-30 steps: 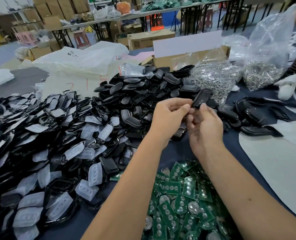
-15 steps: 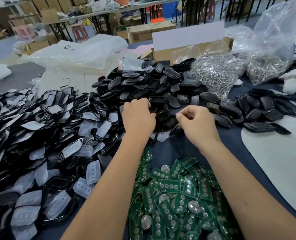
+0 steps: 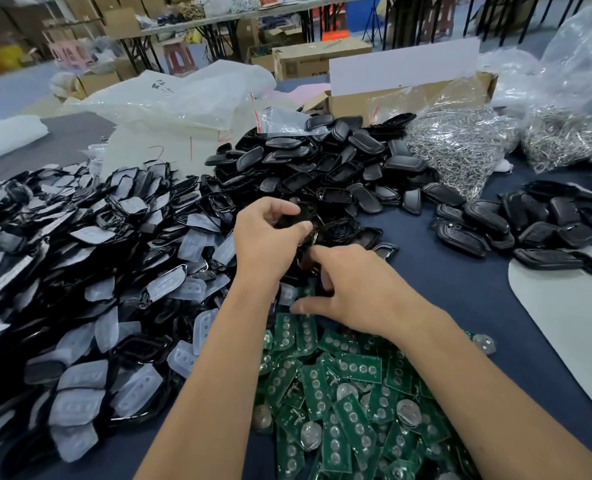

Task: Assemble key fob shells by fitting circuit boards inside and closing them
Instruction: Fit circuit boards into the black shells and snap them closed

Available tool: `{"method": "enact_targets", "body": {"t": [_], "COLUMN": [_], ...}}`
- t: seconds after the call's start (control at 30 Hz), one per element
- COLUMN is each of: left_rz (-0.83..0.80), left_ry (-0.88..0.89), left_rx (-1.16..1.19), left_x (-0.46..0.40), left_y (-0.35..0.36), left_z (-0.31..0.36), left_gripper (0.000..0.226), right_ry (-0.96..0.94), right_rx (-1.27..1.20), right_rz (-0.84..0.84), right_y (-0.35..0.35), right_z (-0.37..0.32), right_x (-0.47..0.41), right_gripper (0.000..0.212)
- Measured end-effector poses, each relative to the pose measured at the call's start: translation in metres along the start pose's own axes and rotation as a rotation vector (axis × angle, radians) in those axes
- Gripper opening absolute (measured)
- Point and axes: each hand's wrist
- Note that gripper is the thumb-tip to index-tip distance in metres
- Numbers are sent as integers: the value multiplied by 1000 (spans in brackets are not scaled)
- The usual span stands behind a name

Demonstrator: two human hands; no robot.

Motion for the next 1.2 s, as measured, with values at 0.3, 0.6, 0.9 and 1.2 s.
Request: {"method": "enact_targets", "body": {"t": [0.3, 0.6, 0.9, 1.2], "left_rz": [-89, -64, -124, -145], "left_ry": [-117, -137, -194, -116], "left_rx": [431, 475, 398, 313], "left_x": [15, 24, 29, 33], "left_y": [-23, -15, -10, -4], "left_z": [-17, -17, -15, -14], "left_gripper": [23, 16, 17, 17], "right_ry": [74, 145, 184, 219], "right_rx": [-525, -1140, -1102, -838], "right_rz": [-4, 420, 533, 581], "right_y": [2, 9, 12, 12], "right_z": [10, 25, 34, 32], "right_x": [0, -8, -10, -7], "right_gripper": [25, 8, 10, 17]}}
Point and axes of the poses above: each hand's wrist, its own x-axis away from the middle knuckle, its own y-axis out of the palm, z = x × y, and after that the axes turned 1 degree about -x, right-handed
